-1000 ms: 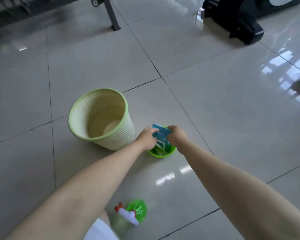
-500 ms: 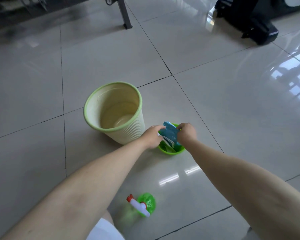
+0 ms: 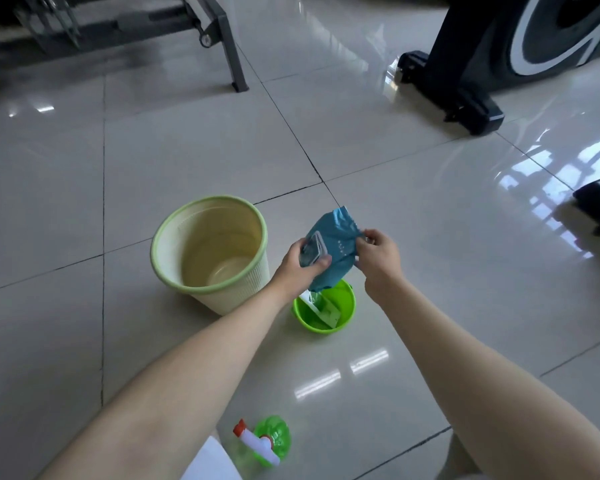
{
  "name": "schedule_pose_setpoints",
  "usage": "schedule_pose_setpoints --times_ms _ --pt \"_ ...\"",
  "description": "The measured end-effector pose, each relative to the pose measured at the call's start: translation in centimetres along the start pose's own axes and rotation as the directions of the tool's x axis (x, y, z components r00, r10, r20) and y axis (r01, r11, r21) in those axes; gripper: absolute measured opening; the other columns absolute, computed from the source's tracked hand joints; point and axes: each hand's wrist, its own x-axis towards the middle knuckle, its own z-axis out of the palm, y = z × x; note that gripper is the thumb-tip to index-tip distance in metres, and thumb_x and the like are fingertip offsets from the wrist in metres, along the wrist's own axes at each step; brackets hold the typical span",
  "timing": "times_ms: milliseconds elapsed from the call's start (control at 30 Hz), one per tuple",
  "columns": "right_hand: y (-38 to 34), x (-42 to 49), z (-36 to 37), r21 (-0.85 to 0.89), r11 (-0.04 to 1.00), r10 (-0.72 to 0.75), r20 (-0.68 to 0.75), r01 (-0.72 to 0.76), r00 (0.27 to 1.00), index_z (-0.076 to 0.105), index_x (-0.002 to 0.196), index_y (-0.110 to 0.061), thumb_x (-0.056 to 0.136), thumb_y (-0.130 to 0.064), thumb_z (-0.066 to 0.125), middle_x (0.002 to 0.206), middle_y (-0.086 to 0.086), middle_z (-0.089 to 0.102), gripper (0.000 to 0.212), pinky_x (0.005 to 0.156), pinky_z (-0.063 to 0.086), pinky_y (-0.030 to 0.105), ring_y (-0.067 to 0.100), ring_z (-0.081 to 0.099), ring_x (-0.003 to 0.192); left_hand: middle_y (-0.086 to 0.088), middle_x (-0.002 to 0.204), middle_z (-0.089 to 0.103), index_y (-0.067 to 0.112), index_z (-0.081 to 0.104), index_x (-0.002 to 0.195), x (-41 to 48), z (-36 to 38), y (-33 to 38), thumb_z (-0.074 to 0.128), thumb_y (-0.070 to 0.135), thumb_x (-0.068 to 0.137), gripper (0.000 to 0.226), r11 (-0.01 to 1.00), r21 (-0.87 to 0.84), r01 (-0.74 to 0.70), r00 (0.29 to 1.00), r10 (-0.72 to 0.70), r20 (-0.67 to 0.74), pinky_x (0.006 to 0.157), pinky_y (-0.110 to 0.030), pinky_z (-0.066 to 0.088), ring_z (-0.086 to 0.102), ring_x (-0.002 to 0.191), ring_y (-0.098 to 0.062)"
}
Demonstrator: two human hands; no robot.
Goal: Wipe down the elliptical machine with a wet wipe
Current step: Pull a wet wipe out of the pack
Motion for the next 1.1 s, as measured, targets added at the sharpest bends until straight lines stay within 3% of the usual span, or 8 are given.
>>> schedule_pose_setpoints --times_ms 100,233,467,567,700,833,933,1100 --pt "-0.7 -0.7 -0.5 0.181 0.98 0.063 0.084 -0.078 0.994 0.062 0.101 -0.012 0.103 -0.003 0.046 0.1 0.01 0.068 0.019 0.083 0.058 0.046 0.022 0.067 0.087 0.012 0.133 0.058 0.03 0.048 0.139 -0.1 0.7 0.9 0.076 0.041 0.09 0.057 0.998 0.001 -0.068 0.997 0.068 -0.039 0.099 -0.036 0.055 0.061 0.117 -0.008" --pt "-0.6 -1.4 -0.8 0.183 0.981 0.037 0.119 -0.059 0.992 0.061 0.106 -0.01 0.105 -0.004 0.046 0.106 0.013 0.067 0.017 0.095 0.056 0.056 0.026 0.067 0.096 0.015 0.133 0.061 0.038 0.056 0.128 -0.7 1.5 1.2 0.068 0.037 0.095 0.034 0.997 0.025 -0.068 0.997 0.069 -0.03 0.1 -0.048 0.056 0.067 0.114 -0.014" --pt "-2.3 -1.7 -2.0 0.203 0.979 -0.045 0.159 0.012 0.986 0.061 0.101 -0.013 0.106 -0.005 0.046 0.099 0.008 0.069 0.018 0.085 0.057 0.044 0.021 0.066 0.086 0.035 0.125 0.05 0.042 0.045 0.141 -1.7 1.2 3.1 0.065 0.029 0.099 0.048 0.985 0.134 -0.105 0.994 0.101 0.035 0.084 -0.004 0.036 0.043 0.104 0.028" --pt "-3.1 -1.5 -3.0 0.222 0.975 -0.058 0.162 0.02 0.985 0.062 0.1 -0.013 0.105 -0.003 0.047 0.095 0.006 0.07 0.018 0.067 0.056 0.03 0.015 0.066 0.076 0.022 0.145 0.044 0.039 0.032 0.154 -1.9 1.0 1.9 0.068 0.018 0.095 0.073 0.977 0.182 -0.111 0.99 0.094 0.1 0.1 -0.016 0.033 0.042 0.127 0.007" --pt "-3.5 -1.4 -3.6 0.25 0.968 -0.06 0.183 0.013 0.981 0.064 0.101 -0.014 0.105 -0.006 0.049 0.093 0.003 0.071 0.017 0.07 0.056 0.032 0.016 0.066 0.078 0.01 0.147 0.047 0.04 0.031 0.148 -1.3 1.6 1.0 0.073 0.033 0.094 0.069 0.98 0.175 -0.095 0.992 0.079 0.098 0.106 -0.03 0.042 0.048 0.132 -0.007" --pt "-3.4 -1.3 -3.8 0.271 0.963 -0.051 0.194 -0.003 0.98 0.062 0.119 -0.014 0.103 -0.018 0.056 0.108 0.002 0.071 0.017 0.085 0.058 0.037 0.016 0.069 0.095 0.002 0.132 0.061 0.031 0.041 0.143 -0.7 3.0 2.2 0.064 0.046 0.097 0.053 0.998 0.063 -0.026 1.0 0.026 -0.007 0.082 -0.019 0.048 0.063 0.111 -0.006" --pt "-2.9 -1.6 -3.5 0.209 0.978 -0.07 0.24 0.019 0.968 0.057 0.128 -0.018 0.099 -0.022 0.066 0.117 0.003 0.073 0.03 0.078 0.061 0.033 0.017 0.073 0.097 0.001 0.122 0.066 0.029 0.046 0.138 -0.4 3.6 3.4 0.063 0.056 0.094 0.053 0.998 0.049 -0.039 0.997 0.042 -0.064 0.069 -0.015 0.047 0.067 0.101 -0.006" --pt "-1.2 -1.9 -2.9 0.184 0.983 -0.063 0.298 0.008 0.953 0.044 0.14 -0.034 0.093 -0.018 0.074 0.121 -0.004 0.069 0.058 0.072 0.06 0.025 0.009 0.074 0.094 0.0 0.108 0.071 0.029 0.051 0.132 -0.3 3.5 3.5 0.063 0.056 0.095 0.047 0.994 0.107 -0.027 0.997 0.034 -0.067 0.074 -0.025 0.056 0.072 0.097 -0.015"
